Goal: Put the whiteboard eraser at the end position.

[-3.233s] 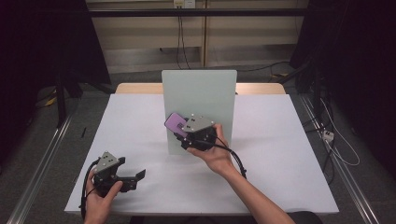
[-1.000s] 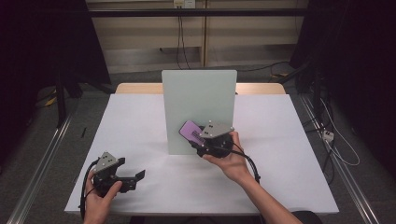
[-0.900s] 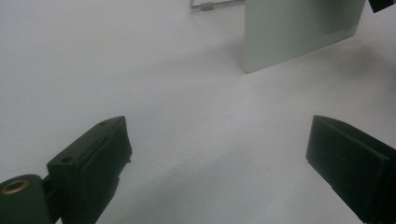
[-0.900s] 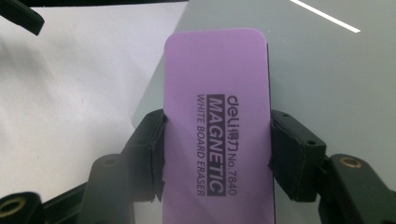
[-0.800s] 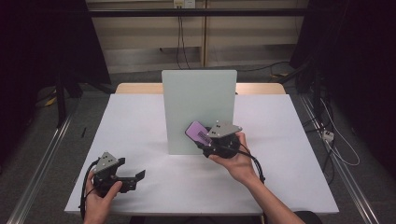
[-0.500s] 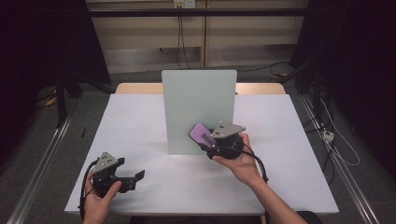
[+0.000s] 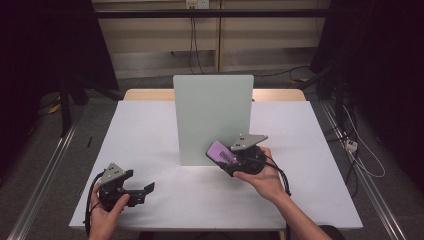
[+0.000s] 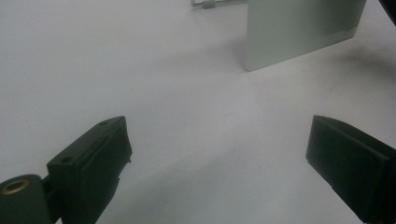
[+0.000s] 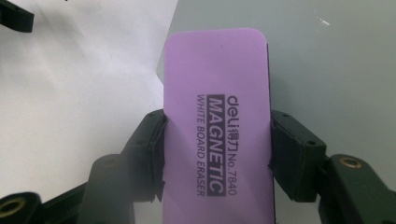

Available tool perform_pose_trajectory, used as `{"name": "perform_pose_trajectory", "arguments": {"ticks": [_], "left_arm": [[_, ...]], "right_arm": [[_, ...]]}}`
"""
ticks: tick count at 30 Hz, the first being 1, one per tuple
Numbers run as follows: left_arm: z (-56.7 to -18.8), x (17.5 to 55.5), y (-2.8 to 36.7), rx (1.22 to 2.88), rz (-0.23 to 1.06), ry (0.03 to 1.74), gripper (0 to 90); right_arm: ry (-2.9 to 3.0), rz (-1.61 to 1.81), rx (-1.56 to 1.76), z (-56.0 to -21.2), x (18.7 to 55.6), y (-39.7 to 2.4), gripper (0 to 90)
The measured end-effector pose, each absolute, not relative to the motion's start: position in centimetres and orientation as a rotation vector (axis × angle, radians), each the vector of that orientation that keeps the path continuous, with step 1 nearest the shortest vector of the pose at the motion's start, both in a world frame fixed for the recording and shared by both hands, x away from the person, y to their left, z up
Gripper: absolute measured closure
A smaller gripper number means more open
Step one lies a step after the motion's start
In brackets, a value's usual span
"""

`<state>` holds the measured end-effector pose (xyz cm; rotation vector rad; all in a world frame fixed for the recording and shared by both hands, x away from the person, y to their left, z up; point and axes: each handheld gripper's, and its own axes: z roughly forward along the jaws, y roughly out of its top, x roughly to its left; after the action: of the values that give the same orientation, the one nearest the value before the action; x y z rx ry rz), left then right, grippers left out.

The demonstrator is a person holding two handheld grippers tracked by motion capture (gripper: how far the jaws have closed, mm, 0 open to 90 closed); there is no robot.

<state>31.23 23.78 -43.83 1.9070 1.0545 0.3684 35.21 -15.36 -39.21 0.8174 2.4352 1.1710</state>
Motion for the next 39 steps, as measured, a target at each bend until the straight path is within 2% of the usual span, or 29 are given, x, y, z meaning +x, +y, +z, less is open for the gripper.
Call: {"name": "perform_pose_trajectory", "arguments": {"ticks": [10, 39], "left_arm": [[-43.5, 31.0, 23.6, 1.902, 0.386, 1.038, 6.1], [-43.6, 31.1, 23.4, 1.931, 0.376, 1.03, 6.0]], "right_arm": [[2.509, 1.163, 0.79, -39.7, 34.4, -15.8, 41.6], [2.811, 0.953, 0.626, -41.6, 33.1, -13.0, 41.5]]}}
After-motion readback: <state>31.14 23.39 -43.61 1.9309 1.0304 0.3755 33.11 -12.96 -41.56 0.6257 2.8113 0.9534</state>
